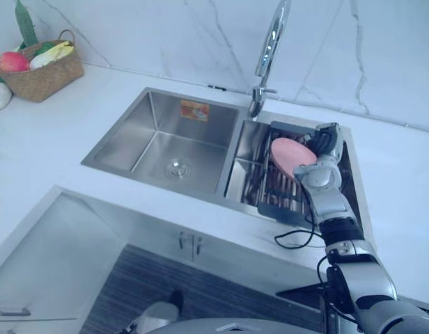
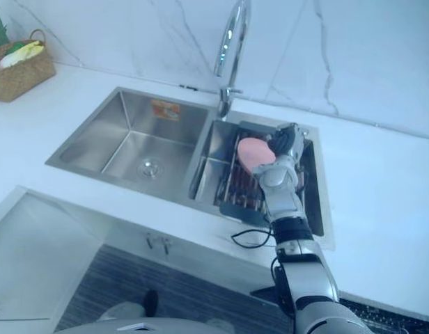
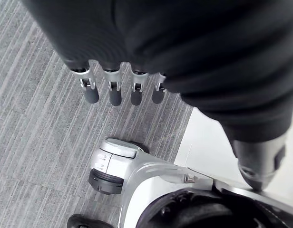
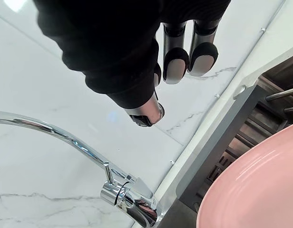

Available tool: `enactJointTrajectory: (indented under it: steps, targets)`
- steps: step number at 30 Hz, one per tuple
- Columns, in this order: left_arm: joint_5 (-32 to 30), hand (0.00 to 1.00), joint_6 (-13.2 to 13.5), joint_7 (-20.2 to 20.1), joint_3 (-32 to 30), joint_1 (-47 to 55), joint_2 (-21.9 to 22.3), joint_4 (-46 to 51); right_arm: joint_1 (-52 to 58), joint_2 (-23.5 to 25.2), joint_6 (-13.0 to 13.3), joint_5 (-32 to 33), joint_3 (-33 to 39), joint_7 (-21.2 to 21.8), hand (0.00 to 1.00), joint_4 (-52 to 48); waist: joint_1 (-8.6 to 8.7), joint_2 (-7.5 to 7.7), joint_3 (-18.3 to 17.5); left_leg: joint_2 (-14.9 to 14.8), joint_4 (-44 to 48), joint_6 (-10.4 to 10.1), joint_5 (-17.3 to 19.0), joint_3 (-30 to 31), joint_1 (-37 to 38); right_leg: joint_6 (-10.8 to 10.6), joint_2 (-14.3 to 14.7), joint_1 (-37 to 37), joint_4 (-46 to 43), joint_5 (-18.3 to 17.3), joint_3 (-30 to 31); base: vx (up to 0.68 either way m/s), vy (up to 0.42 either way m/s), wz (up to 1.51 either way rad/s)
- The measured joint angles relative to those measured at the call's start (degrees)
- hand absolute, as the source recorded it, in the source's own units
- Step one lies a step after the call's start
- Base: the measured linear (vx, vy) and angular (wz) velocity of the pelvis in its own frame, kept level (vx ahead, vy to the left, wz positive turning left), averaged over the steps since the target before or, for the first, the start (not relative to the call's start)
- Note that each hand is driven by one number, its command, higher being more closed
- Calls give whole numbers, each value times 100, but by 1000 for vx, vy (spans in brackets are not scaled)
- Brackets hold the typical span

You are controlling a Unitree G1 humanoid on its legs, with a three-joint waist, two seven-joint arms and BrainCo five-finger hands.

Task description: Walk over to the sink, pick up the cup, carry it to the dishwasher, place the cup inside the dishwasher, then close the dishwasher door

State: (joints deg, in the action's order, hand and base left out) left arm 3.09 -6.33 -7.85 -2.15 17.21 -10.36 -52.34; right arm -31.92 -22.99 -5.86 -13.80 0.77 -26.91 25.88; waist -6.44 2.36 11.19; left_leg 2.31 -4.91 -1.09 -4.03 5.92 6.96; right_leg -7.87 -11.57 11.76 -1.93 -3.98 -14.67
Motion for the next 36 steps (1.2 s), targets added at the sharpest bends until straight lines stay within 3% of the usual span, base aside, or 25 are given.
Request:
enactJointTrajectory:
  steps: [3, 4, 8, 11, 18, 22, 23, 28, 35, 36]
  targets:
    - [-2, 0, -3, 1, -1, 7, -2, 0, 28, 6, 46, 0, 2, 8, 100, -45, 25, 0, 0, -3, 0, -1, 1, -6, 3, -1, 0, -1, 1, 1, 5, 0, 0, 0]
    - [-2, 0, -5, 1, -1, 7, -2, 0, 28, 7, 45, -1, 2, 12, 0, -46, 23, 0, 0, -4, 0, -1, 1, -11, 3, -2, 0, -2, 1, 1, 9, 0, 0, 0]
    - [-1, 0, -3, 2, -1, 7, -1, 0, 29, 13, -16, 66, 1, 63, 0, -60, 19, 3, -2, -7, 0, 0, 5, -37, 8, -28, 1, -11, 0, 18, 34, -8, 0, -2]
    - [0, 0, -6, 3, -2, 7, 0, 1, 99, 25, -127, 273, -4, 330, 0, -306, 15, 4, -3, -19, 0, -1, 17, -112, 4, -16, 8, -58, -2, 28, 114, -16, 4, -12]
    - [0, 0, -81, 3, -29, 9, -32, 1, 563, 32, -411, 455, 0, 1654, 0, -750, 82, 73, -46, -50, 0, -9, 30, -174, 18, -18, 34, -75, 0, 44, 179, -12, -1, -4]
    - [0, 0, -82, 4, -63, 26, -25, 1, 874, 28, -400, 452, 4, 2131, 0, -1077, 102, 77, -51, -113, 0, -21, 61, -342, 12, 16, 82, -171, 1, 69, 343, -39, -2, -22]
    - [0, 0, -83, 8, -69, 53, -30, -1, 1027, 16, -342, 445, 8, 2284, 0, -1212, 174, 87, -57, -125, 0, -20, 68, -398, 10, 5, 90, -189, 1, 80, 392, -26, -4, -19]
    - [-1, 0, -89, 24, -66, 55, -55, -15, 1487, 2, -206, 435, 169, 2548, 0, -1409, 314, 116, -113, -130, 0, -23, 97, -471, 15, -32, 93, -220, 2, 102, 472, -10, 0, -9]
    - [5, 0, -91, 136, -7, 44, -54, -17, 1577, 4, 1, 224, 224, 2526, 0, -1413, 327, 124, -162, -134, 1, -25, 99, -512, 27, -35, 96, -253, 14, 141, 507, 2, -3, -2]
    - [4, 0, -138, 138, -6, 44, -42, -31, 1606, 55, 488, 570, 226, 1874, 0, -1607, 332, 108, -210, -134, 1, -21, 95, -515, 23, 8, 99, -242, 9, 123, 522, 0, 0, 0]
